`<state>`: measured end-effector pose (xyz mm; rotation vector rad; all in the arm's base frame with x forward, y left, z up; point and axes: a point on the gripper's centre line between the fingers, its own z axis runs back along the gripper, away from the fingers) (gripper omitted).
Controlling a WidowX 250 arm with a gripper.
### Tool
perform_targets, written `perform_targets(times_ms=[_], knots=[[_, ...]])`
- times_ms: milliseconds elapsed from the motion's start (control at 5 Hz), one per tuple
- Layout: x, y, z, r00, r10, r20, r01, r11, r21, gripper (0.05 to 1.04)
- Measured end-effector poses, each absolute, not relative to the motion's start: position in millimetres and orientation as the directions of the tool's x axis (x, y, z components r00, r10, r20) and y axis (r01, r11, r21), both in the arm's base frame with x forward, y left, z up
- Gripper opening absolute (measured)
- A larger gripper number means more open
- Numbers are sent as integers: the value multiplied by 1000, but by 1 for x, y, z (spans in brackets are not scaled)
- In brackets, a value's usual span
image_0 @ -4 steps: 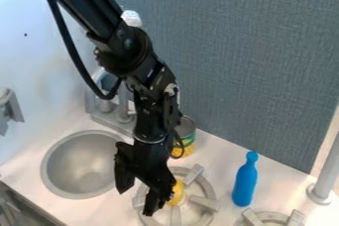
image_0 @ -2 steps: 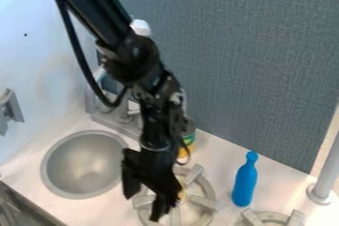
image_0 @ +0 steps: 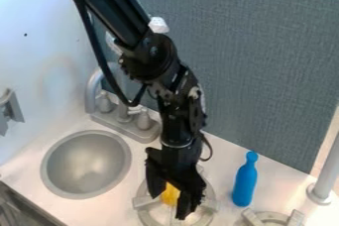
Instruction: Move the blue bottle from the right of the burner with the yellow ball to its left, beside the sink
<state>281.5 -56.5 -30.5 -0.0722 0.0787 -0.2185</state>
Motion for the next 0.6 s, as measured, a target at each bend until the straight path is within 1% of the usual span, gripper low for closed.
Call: perform_targets(times_ms=[200,400,600], knots=[[284,-68,-27,973,-221,-67,216,973,-85,1001],[293,-76,-15,974,-223,-39,220,972,-81,1001],[297,-80,-11,974,-227,-24,226,973,-45,1001]])
